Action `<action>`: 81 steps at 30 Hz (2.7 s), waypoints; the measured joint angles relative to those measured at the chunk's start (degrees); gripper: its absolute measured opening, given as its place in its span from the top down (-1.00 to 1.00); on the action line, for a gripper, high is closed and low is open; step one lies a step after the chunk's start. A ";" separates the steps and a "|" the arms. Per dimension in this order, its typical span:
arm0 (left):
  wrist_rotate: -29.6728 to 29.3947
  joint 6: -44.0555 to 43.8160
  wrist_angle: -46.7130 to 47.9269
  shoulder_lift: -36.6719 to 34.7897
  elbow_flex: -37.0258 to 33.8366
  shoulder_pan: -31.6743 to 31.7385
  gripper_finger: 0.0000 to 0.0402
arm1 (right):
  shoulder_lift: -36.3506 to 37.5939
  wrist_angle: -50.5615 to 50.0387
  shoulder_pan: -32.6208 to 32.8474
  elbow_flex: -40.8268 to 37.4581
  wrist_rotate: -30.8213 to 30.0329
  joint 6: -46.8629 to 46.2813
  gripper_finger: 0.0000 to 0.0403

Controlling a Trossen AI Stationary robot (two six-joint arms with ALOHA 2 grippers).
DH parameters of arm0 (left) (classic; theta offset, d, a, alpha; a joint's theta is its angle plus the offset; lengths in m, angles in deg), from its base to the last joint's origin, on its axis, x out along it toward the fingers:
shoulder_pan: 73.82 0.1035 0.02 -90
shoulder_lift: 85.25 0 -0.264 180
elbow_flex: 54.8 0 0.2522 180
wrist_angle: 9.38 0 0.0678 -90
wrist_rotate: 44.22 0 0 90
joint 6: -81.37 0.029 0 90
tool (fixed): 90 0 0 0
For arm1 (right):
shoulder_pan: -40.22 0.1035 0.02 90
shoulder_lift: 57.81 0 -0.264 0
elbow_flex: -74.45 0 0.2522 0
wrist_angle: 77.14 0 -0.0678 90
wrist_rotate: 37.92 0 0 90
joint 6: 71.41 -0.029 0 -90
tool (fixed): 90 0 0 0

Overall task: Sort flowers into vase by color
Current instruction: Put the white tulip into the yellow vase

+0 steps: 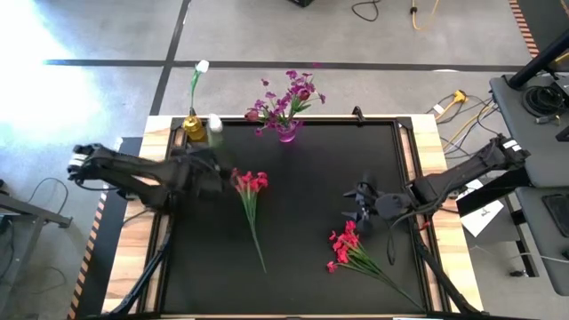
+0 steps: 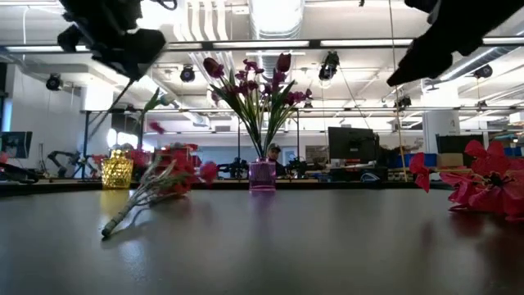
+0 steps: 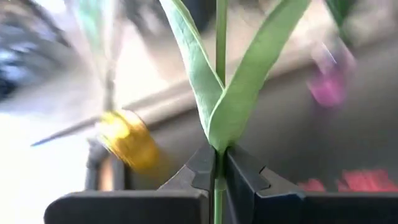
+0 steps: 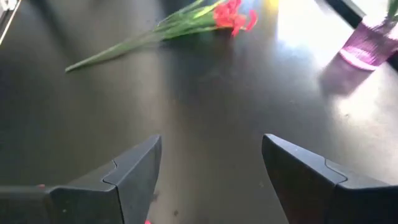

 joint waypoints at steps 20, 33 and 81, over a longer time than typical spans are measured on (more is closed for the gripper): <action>-28.42 5.90 -17.12 -5.60 2.80 37.64 0.97 | 0.00 6.20 4.04 -0.72 -7.66 2.05 -0.34; -23.39 25.15 -31.86 10.79 11.95 47.73 0.97 | 0.00 5.70 4.08 -0.72 -7.03 0.66 -0.34; 2.20 59.23 -61.69 1.82 -3.80 58.94 0.57 | -0.04 3.38 8.50 -0.85 -10.62 -5.48 -0.34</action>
